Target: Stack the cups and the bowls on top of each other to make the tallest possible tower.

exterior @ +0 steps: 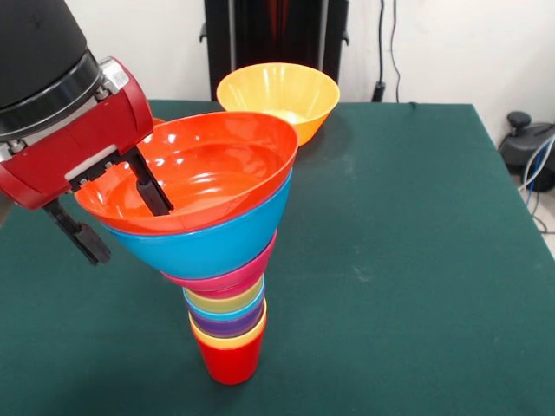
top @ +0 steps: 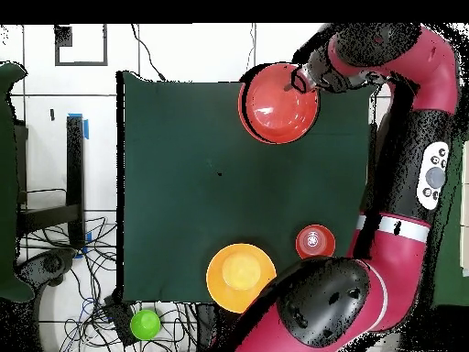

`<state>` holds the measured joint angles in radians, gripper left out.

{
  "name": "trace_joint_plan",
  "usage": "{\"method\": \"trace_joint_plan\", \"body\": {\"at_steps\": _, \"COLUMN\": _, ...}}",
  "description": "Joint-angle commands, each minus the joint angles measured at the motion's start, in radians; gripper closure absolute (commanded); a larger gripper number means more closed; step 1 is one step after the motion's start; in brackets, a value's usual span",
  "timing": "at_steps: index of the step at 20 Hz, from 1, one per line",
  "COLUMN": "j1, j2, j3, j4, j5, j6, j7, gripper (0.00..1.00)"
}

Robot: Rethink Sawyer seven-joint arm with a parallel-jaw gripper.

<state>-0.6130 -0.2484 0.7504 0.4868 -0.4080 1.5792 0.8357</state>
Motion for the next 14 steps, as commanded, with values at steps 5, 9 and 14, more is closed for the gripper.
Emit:
{"method": "trace_joint_plan", "body": {"at_steps": 5, "j1": 0.026, "j2": 0.043, "j3": -0.061, "j4": 0.053, "j5": 0.007, "j6": 0.017, "j7": 0.235, "gripper": 0.0}}
{"method": "trace_joint_plan", "body": {"at_steps": 9, "j1": 0.011, "j2": 0.02, "j3": -0.091, "j4": 0.127, "j5": 0.036, "j6": -0.04, "j7": 0.252, "gripper": 0.0}}
{"method": "trace_joint_plan", "body": {"at_steps": 14, "j1": 0.0, "j2": -0.013, "j3": -0.132, "j4": 0.213, "j5": 0.073, "j6": -0.098, "j7": 0.268, "gripper": 0.0}}
